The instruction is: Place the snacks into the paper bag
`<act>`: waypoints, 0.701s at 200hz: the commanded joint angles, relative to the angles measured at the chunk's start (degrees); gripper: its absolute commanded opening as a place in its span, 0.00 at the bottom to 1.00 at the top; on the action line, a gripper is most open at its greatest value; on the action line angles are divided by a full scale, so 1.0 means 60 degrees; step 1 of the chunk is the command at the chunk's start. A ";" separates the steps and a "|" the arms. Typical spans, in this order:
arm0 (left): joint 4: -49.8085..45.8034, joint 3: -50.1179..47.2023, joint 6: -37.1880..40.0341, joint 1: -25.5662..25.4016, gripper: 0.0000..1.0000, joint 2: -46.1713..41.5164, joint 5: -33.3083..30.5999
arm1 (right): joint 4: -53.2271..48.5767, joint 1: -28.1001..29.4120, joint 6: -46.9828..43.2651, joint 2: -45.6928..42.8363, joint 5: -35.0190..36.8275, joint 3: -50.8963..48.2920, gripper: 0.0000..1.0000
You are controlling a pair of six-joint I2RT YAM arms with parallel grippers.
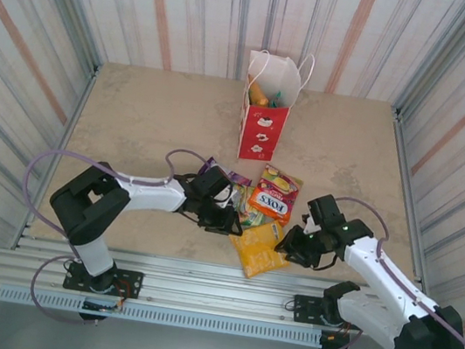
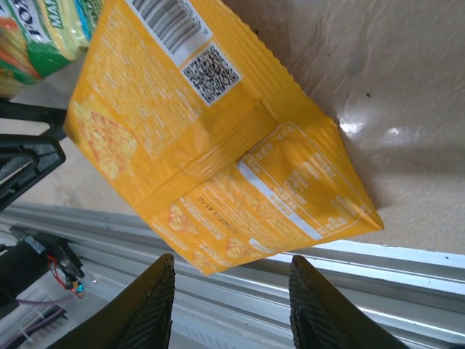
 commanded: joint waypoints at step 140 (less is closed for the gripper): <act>0.2900 -0.0397 -0.1020 -0.0113 0.37 0.0184 0.1776 | 0.4065 0.0438 0.1598 0.1634 0.0279 -0.1388 0.35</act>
